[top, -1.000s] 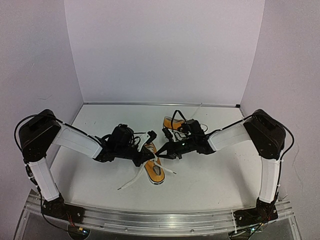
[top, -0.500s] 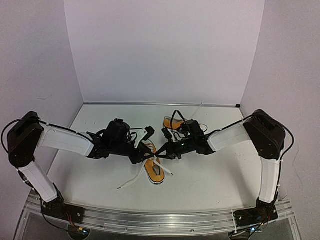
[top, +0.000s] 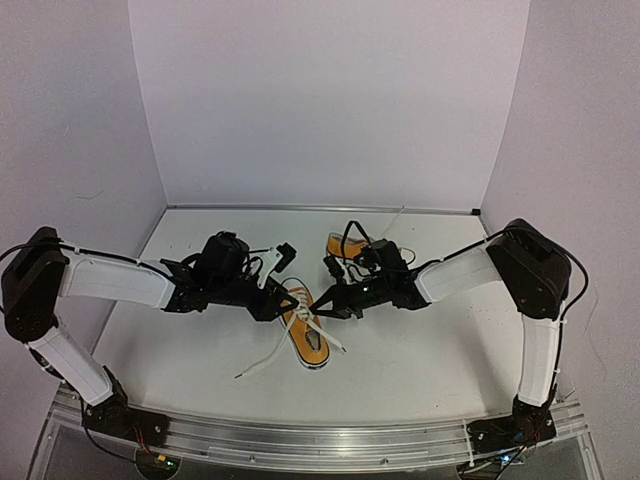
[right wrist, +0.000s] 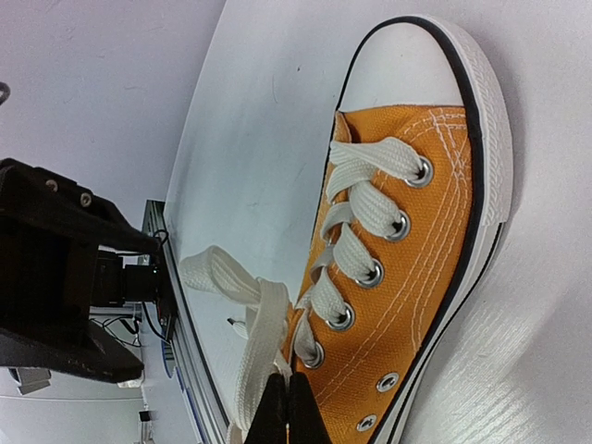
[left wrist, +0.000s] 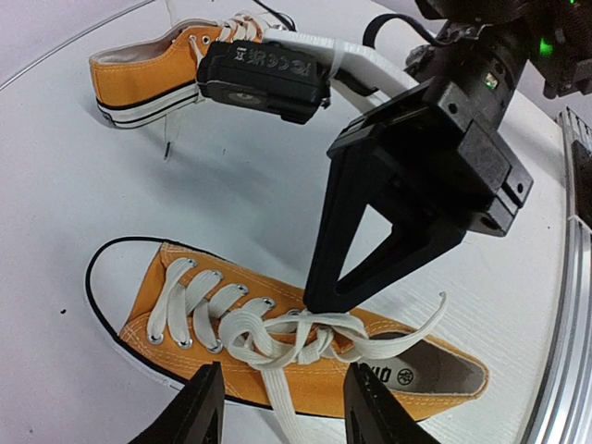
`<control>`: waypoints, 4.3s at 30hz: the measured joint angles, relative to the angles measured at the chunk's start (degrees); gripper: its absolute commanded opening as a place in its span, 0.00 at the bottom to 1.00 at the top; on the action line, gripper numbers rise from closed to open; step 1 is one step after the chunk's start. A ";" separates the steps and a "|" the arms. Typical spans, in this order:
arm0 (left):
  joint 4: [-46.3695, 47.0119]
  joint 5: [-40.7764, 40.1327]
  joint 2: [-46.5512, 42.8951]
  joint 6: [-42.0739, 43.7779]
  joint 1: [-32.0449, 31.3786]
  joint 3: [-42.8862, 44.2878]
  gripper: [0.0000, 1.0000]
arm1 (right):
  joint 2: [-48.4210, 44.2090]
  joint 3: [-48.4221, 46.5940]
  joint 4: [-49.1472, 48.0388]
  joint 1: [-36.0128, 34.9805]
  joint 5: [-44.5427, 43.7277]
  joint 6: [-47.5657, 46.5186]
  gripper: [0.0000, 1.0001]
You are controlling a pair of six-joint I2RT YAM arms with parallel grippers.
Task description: Tie the shoes
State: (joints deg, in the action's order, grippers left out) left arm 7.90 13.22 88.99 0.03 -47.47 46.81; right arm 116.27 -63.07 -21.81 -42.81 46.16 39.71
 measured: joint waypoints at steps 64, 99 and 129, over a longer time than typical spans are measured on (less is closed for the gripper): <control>2.64 11.25 2.20 7.70 -2.88 -0.70 0.03 | 4.81 -12.31 9.52 -2.23 1.46 -8.59 0.00; -6.12 10.67 0.87 9.29 -4.68 5.87 0.59 | -4.63 -9.11 14.00 2.35 4.00 -11.67 0.65; 0.37 12.62 0.67 -1.58 4.93 -0.79 0.42 | -10.32 0.45 18.42 -2.51 -0.63 -14.58 0.53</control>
State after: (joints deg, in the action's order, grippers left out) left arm 8.27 25.84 89.67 -1.55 -42.54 46.02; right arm 105.95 -62.62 -3.39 -45.31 45.53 25.13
